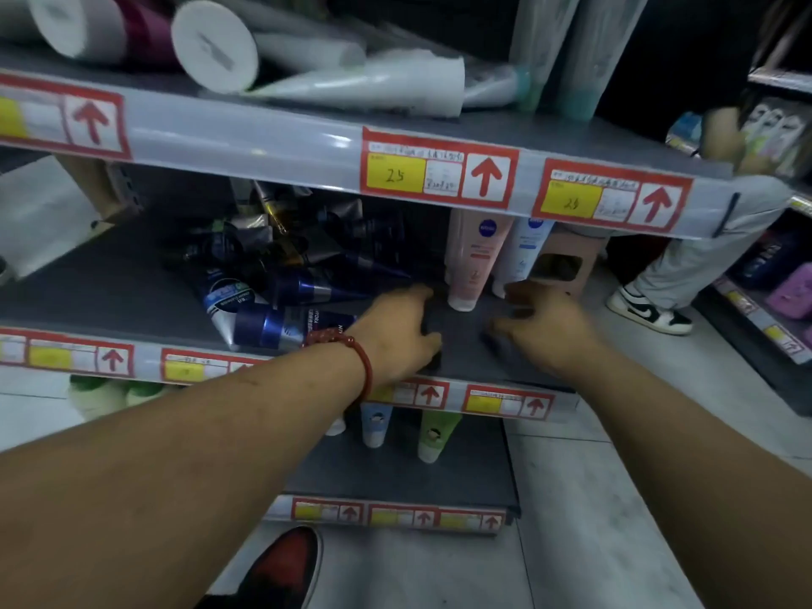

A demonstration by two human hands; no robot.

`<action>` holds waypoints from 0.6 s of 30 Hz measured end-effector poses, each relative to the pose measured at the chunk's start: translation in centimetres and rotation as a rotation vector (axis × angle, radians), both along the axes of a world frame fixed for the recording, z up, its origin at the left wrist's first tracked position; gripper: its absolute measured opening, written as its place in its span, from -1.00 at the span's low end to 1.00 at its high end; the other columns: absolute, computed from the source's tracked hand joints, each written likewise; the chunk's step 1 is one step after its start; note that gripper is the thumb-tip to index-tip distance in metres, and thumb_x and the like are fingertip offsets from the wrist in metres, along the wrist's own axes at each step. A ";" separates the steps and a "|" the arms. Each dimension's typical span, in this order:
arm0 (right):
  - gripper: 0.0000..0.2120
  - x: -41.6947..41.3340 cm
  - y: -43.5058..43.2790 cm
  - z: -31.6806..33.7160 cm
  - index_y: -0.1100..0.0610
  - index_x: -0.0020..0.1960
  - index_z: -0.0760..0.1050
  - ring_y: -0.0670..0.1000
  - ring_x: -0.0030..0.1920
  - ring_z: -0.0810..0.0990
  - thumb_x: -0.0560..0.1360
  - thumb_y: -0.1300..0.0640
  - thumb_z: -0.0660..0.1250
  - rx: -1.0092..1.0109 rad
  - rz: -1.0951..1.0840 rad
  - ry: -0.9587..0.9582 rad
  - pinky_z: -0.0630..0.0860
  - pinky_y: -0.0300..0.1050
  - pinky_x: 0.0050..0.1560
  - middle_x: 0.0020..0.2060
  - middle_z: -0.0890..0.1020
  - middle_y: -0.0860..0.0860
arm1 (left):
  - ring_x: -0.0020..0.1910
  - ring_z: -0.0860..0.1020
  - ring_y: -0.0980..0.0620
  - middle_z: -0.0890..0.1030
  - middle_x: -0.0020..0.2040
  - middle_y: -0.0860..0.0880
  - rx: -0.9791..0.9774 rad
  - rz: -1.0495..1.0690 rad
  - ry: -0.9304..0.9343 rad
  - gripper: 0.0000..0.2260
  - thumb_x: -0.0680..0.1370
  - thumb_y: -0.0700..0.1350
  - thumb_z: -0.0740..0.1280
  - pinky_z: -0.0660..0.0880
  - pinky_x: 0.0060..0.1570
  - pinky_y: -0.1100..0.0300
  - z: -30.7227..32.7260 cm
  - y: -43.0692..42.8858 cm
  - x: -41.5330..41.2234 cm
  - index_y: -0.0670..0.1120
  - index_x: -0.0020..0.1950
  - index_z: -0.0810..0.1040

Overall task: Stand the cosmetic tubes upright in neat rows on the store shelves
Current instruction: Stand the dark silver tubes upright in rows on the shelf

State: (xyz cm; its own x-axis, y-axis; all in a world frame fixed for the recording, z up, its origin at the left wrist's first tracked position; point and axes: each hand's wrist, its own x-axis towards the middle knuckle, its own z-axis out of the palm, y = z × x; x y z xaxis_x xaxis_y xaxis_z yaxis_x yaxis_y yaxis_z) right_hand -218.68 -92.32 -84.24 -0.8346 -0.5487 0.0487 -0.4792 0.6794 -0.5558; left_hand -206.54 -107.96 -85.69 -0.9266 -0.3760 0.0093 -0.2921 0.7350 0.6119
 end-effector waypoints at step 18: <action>-0.33 22.2 -10.3 8.1 0.02 0.50 0.29 0.06 0.37 0.46 0.48 -0.07 0.45 -0.050 0.278 0.093 0.41 -0.08 0.29 0.44 0.44 0.00 | 0.42 0.40 -0.11 0.44 0.45 -0.09 -0.278 0.148 0.019 -0.39 0.55 0.08 0.39 0.39 0.37 0.05 6.9 -11.4 25.1 -0.05 0.55 0.30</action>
